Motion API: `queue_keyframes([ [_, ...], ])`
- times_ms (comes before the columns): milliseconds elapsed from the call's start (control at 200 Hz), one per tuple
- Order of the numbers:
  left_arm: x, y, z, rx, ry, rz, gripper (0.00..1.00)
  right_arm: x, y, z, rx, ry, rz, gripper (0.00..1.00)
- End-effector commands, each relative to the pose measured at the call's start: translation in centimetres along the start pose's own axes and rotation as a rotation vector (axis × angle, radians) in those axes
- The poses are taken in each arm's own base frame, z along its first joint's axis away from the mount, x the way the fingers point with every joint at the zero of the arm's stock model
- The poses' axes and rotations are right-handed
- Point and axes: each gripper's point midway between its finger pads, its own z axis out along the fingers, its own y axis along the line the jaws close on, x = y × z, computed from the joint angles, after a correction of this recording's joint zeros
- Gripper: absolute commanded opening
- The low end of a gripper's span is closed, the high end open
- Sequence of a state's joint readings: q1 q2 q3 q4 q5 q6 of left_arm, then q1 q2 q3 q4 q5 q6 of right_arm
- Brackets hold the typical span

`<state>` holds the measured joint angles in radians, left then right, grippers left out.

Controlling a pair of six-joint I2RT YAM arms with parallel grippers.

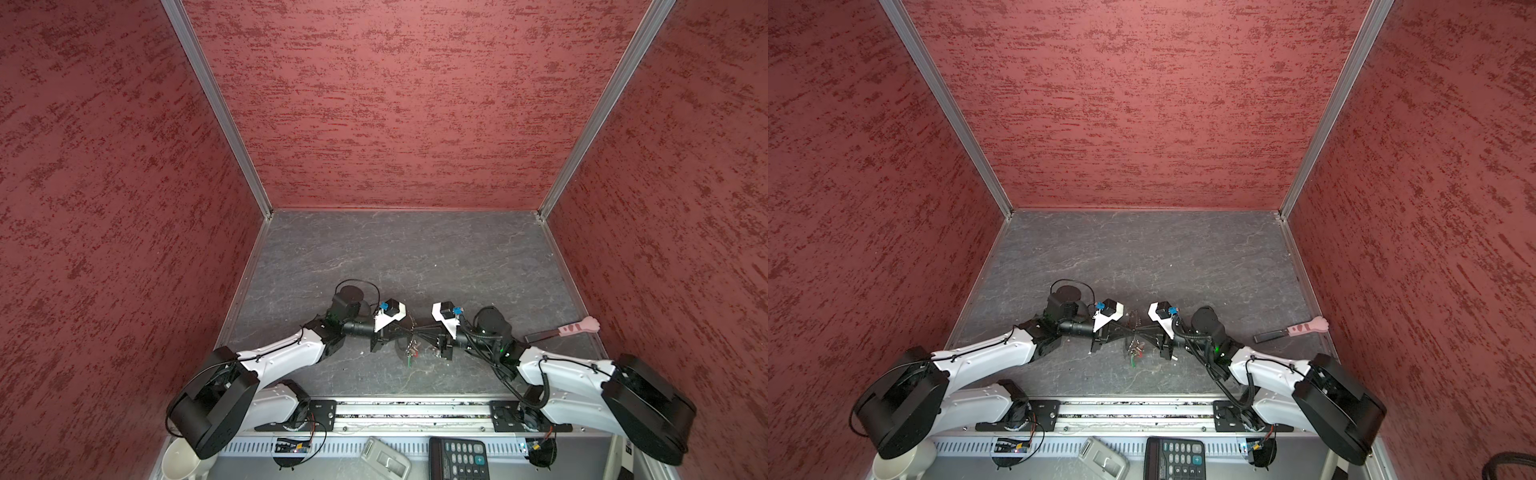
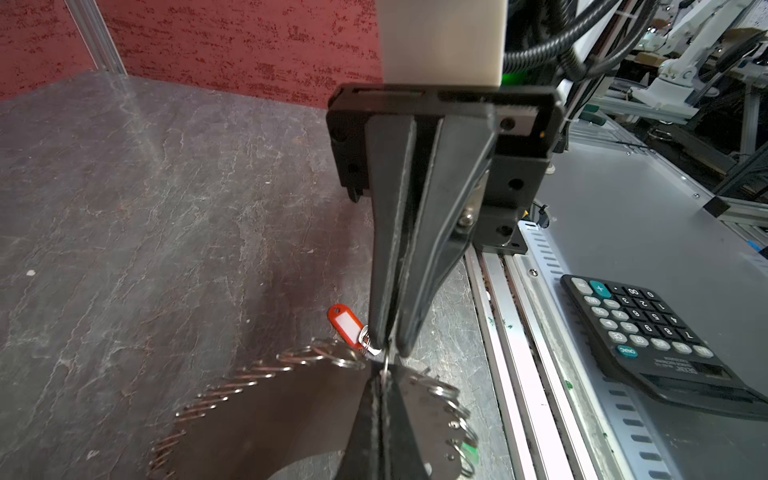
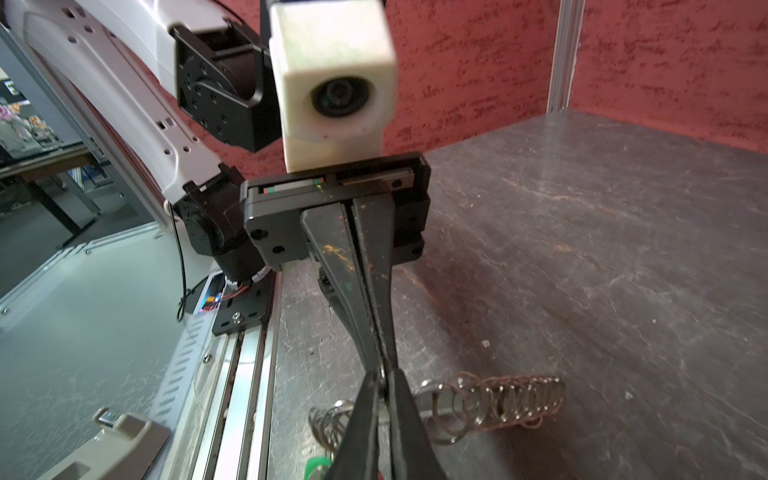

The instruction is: Put the keys on the keyring

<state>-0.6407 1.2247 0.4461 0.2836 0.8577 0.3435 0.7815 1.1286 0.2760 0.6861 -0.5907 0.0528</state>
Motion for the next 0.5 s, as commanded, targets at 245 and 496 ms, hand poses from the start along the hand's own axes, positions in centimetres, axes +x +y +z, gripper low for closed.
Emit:
queue_keyframes([
  [245, 0.8, 0.2, 0.3, -0.018, 0.069, 0.012, 0.00, 1.4, 0.8, -0.2, -0.034, 0.185, 0.015, 0.20],
  [496, 0.9, -0.3, 0.6, 0.013, 0.078, 0.010, 0.00, 1.1, 0.1, 0.4, -0.020, 0.179, 0.007, 0.19],
])
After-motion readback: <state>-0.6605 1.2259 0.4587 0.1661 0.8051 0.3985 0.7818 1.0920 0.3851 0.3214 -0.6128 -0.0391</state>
